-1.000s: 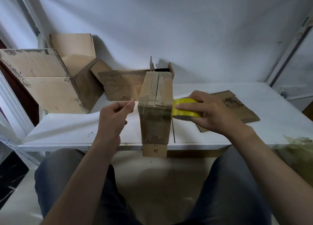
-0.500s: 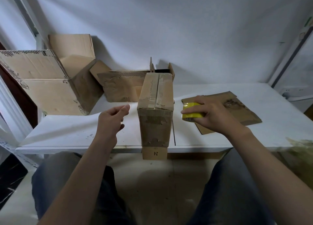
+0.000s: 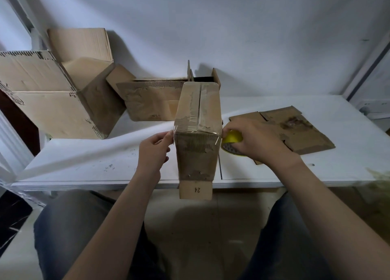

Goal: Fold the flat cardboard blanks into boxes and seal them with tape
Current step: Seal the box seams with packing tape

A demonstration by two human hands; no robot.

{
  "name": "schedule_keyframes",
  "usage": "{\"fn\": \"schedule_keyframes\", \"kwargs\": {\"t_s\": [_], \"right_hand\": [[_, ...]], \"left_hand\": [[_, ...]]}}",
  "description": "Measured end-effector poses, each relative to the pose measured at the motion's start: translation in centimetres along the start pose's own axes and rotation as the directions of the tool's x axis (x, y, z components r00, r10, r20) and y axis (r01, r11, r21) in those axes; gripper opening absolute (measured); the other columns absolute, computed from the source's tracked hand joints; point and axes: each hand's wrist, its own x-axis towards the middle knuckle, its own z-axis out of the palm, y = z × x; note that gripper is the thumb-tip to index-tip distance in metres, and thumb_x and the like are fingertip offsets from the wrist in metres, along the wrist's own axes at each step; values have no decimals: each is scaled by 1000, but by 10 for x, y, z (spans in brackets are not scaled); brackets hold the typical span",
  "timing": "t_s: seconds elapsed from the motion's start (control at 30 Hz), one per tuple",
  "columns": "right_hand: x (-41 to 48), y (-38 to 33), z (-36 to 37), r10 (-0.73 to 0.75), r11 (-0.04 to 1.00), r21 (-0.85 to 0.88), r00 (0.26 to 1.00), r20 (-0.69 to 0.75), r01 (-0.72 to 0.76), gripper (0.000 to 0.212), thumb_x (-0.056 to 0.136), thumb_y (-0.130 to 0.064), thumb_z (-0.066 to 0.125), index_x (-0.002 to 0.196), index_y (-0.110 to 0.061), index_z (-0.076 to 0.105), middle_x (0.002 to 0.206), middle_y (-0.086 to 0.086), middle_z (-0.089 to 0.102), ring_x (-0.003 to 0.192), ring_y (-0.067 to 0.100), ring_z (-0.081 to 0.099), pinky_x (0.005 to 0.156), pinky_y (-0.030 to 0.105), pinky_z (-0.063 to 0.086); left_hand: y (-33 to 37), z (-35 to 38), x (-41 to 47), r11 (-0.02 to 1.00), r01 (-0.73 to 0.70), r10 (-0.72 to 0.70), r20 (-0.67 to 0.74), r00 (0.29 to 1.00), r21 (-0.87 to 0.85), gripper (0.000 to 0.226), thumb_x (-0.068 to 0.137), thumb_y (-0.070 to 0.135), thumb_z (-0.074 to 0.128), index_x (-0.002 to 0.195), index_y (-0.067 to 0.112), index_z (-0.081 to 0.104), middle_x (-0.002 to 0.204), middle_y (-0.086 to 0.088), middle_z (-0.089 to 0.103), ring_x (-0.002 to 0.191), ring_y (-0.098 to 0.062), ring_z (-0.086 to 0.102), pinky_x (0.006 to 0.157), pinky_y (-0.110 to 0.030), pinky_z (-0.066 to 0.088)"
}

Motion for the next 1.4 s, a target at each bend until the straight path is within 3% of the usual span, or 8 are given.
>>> {"fn": "schedule_keyframes", "kwargs": {"t_s": [0.17,0.37,0.5,0.6,0.7,0.9,1.17,1.4], "right_hand": [[2,-10,4,16,1000,3,1000,-22,-16,15,88,-24,74,100,-28,67,93,-9,54,82,12,45,66,0,30],[6,-7,10,36,999,18,999,-28,-36,17,86,-26,77,96,-31,65,94,-8,58,85,13,50,59,11,27],[8,-7,19,35,997,65,998,-52,-31,21,83,-24,80,95,-33,64,92,-9,58,86,18,55,66,29,41],[7,-10,23,32,997,72,998,-62,-27,23,83,-26,80,95,-35,62,94,-10,57,87,18,54,68,32,44],[6,-13,23,16,998,57,998,-56,-13,23,84,-29,79,98,-35,61,96,-12,56,87,17,56,70,34,49],[2,-34,21,-62,998,12,997,-49,63,17,91,-28,71,106,-30,61,97,-20,42,82,2,36,66,1,32],[5,-34,23,-55,997,58,998,-31,57,20,89,-25,73,105,-30,62,101,-17,49,85,4,41,65,1,29],[6,-28,29,-49,995,84,997,-63,54,23,86,-24,77,104,-30,63,100,-20,48,84,2,40,64,2,29]], "left_hand": [[-5,2,2,980,-149,151,-4,989,133,10,101,39,58,97,33,65,93,16,68,90,-10,63,73,-28,52],[-6,2,13,933,-95,71,81,994,346,49,101,56,45,146,37,41,120,2,60,113,-24,59,98,-51,52],[-4,1,10,899,-179,230,-84,969,399,23,101,40,56,112,21,52,93,12,57,96,-16,61,80,-30,51],[3,10,-1,904,-252,306,-108,946,346,14,106,35,48,110,24,55,92,19,56,90,-5,57,74,-19,45],[10,21,-9,938,-205,235,-77,969,280,42,99,52,53,127,21,52,112,7,57,104,-10,57,77,-19,44],[15,49,-16,842,-142,261,-162,952,520,124,66,71,79,155,22,7,144,-8,24,137,-30,29,106,-52,38],[15,40,-7,879,-196,304,-194,933,436,106,67,56,85,147,30,21,140,-5,32,125,-20,34,101,-48,42],[26,5,19,907,-188,243,-103,965,376,83,62,59,89,127,29,46,120,4,61,105,-18,64,92,-45,57]]}}
